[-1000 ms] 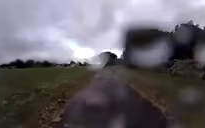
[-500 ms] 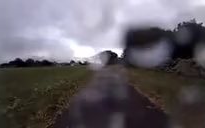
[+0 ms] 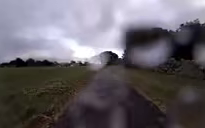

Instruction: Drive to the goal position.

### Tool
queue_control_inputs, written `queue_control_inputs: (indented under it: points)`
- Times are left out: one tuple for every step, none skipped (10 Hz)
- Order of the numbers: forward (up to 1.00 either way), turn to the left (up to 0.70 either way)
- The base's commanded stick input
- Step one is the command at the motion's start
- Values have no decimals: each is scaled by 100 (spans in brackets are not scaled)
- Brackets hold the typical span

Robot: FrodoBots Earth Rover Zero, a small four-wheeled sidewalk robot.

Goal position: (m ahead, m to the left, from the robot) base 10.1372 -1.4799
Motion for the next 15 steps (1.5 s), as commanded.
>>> queue_control_inputs:
  points:
    - [70, 0]
    - [70, 0]
    - [70, 0]
    - [70, 0]
    - [70, 0]
    - [70, 0]
    - [70, 0]
    - [70, 0]
    - [70, 0]
    - [70, 0]
    - [70, 0]
    - [70, 0]
    - [70, 0]
    - [70, 0]
    - [70, 0]
